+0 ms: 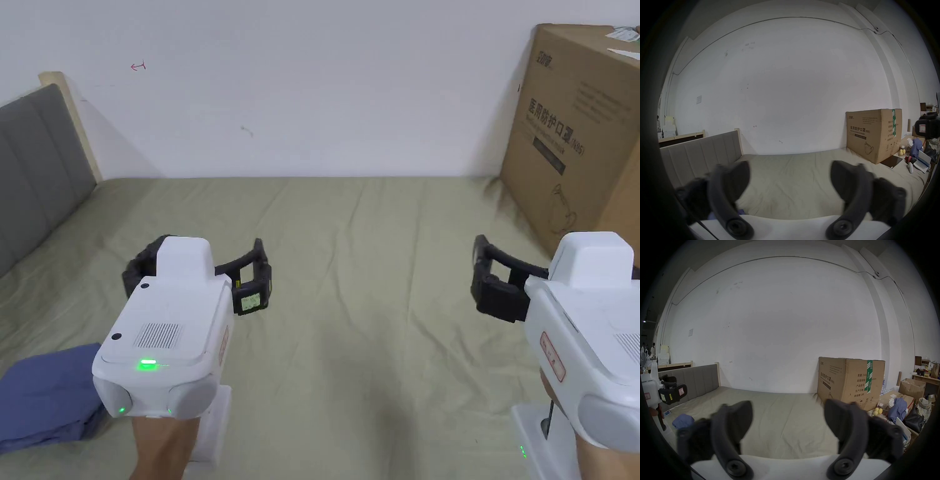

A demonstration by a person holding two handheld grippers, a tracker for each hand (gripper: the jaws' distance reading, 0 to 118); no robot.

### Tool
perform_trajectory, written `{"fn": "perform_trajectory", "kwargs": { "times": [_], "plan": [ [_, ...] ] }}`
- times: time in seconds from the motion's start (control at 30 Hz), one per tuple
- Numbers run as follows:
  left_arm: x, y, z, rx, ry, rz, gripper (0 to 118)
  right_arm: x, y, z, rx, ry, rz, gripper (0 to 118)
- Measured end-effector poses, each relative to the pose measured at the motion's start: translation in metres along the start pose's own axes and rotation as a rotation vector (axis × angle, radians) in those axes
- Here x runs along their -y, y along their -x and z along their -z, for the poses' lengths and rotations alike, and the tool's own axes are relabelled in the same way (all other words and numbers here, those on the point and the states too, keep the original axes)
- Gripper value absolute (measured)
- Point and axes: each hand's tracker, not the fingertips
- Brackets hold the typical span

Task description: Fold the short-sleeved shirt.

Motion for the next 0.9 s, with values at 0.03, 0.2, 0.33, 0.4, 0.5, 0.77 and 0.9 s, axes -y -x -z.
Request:
{"fn": "perform_trajectory", "kwargs": {
  "times": [0.03, 0.2, 0.33, 0.4, 0.5, 0.77, 0.9],
  "plan": [
    [-0.0002, -0.0001, -0.0001, -0.005, -0.002, 0.001, 118, 0.0000, 0.0010, -0.0015, -0.001, -0.009, -0.005, 105],
    [-0.0022, 0.0020, -0.0018, 0.003, -0.014, -0.006, 118, 0.0005, 0.0035, -0.0030, 0.021, -0.031, -0.032, 118],
    [-0.0029, 0.0027, -0.0033, -0.001, -0.025, -0.006, 118, 0.0007, 0.0029, -0.0039, 0.025, -0.046, -0.023, 118],
    [-0.0049, 0.0016, -0.0045, -0.010, -0.019, -0.003, 118, 0.0017, 0.0025, -0.0043, 0.027, -0.058, -0.016, 118],
    [-0.0049, 0.0025, -0.0062, -0.005, -0.031, -0.010, 118, 0.0022, 0.0014, -0.0038, 0.031, -0.058, -0.016, 118],
    [-0.0047, 0.0008, -0.0083, -0.012, -0.038, 0.001, 118, 0.0005, 0.0021, -0.0066, 0.039, -0.056, -0.018, 118],
    [-0.0036, 0.0006, -0.0083, -0.016, -0.038, 0.001, 118, -0.0003, 0.0017, -0.0070, 0.037, -0.057, -0.018, 118]
  ]
}}
